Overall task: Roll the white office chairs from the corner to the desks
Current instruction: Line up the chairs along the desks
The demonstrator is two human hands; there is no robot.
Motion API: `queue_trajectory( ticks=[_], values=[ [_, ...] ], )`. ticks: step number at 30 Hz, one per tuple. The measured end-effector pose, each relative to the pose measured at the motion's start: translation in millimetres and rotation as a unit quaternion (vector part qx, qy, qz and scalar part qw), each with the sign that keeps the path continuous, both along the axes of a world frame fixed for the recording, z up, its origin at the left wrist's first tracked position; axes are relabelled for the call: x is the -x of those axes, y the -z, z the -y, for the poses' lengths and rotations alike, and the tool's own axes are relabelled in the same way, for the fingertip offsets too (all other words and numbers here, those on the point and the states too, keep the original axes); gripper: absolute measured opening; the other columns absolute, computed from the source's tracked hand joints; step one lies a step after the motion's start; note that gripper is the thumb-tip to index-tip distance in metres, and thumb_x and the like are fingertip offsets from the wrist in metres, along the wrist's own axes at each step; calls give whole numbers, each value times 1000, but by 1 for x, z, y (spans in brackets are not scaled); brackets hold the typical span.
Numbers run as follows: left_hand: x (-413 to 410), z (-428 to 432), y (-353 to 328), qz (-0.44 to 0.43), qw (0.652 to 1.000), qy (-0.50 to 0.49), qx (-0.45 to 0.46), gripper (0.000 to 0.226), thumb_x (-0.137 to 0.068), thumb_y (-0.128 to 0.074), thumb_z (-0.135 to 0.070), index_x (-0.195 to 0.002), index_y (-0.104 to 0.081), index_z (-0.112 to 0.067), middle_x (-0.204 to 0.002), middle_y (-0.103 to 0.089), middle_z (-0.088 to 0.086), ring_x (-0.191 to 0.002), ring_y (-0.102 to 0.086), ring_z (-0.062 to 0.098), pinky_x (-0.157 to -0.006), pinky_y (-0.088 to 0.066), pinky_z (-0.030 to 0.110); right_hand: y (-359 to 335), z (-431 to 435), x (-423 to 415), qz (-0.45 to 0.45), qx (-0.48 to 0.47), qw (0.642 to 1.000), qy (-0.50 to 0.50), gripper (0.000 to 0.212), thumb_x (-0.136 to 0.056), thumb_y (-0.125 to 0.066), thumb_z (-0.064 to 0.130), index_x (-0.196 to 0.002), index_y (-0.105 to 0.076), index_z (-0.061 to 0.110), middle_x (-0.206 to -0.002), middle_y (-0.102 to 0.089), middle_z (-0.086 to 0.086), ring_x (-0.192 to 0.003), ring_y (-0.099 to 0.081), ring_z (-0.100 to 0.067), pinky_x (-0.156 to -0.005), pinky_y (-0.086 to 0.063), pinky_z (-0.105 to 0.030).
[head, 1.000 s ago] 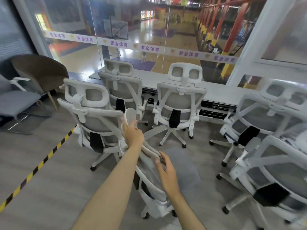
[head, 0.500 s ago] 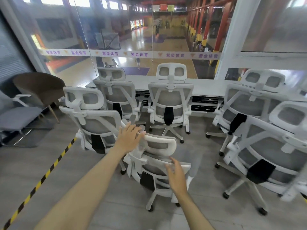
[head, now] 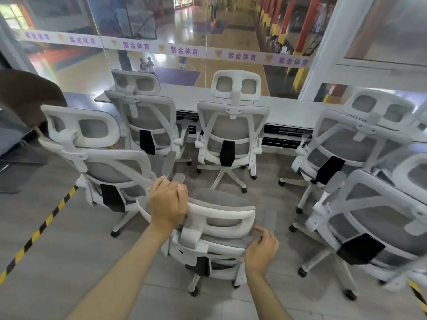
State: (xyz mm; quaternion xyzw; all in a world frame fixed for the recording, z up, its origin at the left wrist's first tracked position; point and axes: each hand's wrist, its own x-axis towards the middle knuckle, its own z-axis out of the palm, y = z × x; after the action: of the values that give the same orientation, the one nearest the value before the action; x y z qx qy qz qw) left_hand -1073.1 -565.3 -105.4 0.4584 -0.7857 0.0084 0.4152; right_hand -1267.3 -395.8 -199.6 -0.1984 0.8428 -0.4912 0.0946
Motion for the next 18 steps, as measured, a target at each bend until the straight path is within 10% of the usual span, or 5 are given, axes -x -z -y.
queue_trajectory(
  ticks=[5,10,18],
  values=[
    [29,34,-1,-2,1000,1,9,48,-98,-34,-20,-64,-67,-14,-62,-63,-1,-64,-52,21,-103,-42,45,-9,36,29,27,37,999,21,39,-93,-44,-10,-98,-70,19,-101,-58,2,-105,-43,-9,-90,-38,-27],
    [62,78,-4,21,1000,-5,-7,51,-101,-31,-24,-66,-67,-15,-64,-62,-4,-66,-49,18,-106,-39,43,14,91,82,80,13,996,43,37,-99,-38,19,-90,-64,45,-97,-66,-1,-99,-62,-36,-81,-56,-50],
    [111,133,-14,58,998,-16,-10,49,-101,-33,-21,-63,-64,-13,-62,-60,-4,-64,-46,18,-105,-39,46,0,162,138,94,-1,994,53,38,-98,-41,7,-85,-69,29,-109,-62,-6,-99,-58,-24,-87,-48,-36]
  ],
)
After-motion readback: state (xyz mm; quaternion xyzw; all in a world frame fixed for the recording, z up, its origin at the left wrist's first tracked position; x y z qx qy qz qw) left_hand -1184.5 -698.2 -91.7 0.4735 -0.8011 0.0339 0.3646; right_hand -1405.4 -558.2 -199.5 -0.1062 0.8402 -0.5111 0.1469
